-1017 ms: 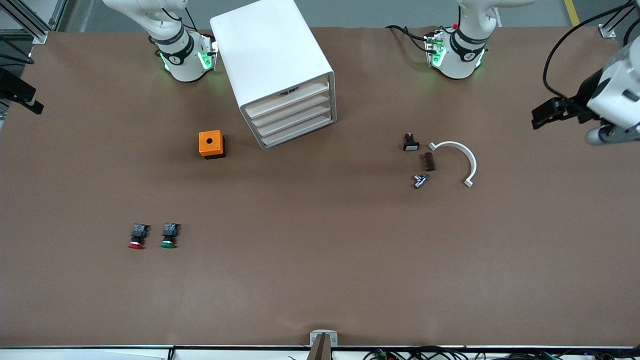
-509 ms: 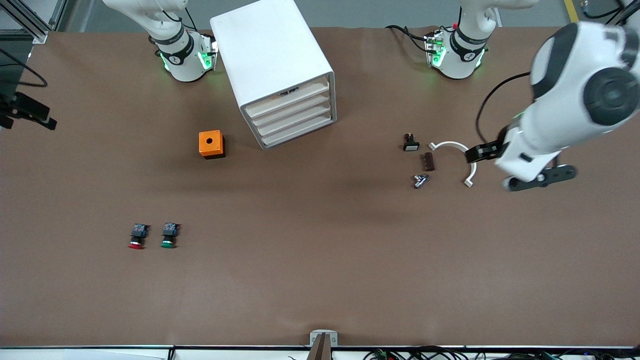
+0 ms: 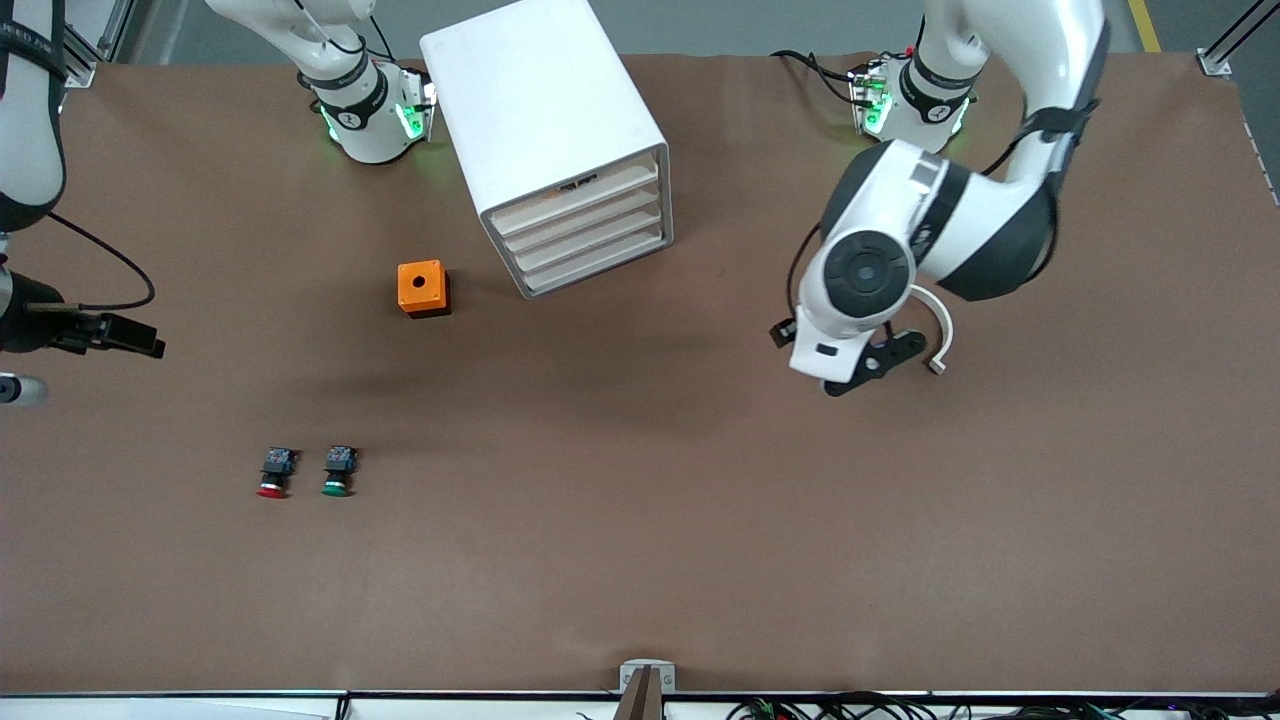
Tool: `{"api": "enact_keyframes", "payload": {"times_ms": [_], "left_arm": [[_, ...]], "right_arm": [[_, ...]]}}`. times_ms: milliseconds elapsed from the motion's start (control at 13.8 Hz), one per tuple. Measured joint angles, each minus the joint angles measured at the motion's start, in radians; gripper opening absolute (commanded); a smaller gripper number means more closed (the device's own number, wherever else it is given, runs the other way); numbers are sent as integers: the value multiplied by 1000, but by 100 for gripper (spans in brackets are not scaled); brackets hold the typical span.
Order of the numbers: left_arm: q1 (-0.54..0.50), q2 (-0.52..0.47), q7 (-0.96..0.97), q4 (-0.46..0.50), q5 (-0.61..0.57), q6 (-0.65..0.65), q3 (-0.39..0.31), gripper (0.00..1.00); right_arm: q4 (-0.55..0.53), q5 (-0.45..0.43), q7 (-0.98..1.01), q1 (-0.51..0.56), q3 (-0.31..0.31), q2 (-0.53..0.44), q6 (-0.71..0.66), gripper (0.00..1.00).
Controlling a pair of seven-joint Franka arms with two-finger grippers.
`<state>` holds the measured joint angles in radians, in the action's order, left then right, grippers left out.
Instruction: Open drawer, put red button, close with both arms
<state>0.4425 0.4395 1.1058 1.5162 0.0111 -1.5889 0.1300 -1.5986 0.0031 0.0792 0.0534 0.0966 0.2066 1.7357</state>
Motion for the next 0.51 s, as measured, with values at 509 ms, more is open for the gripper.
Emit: {"api": "enact_keyframes", "payload": {"times_ms": [509], "left_arm": [[65,164,588,-61,250,-6,1,100]], "right_arm": [[-109,1,-11,8,0,185,396,100]]}}
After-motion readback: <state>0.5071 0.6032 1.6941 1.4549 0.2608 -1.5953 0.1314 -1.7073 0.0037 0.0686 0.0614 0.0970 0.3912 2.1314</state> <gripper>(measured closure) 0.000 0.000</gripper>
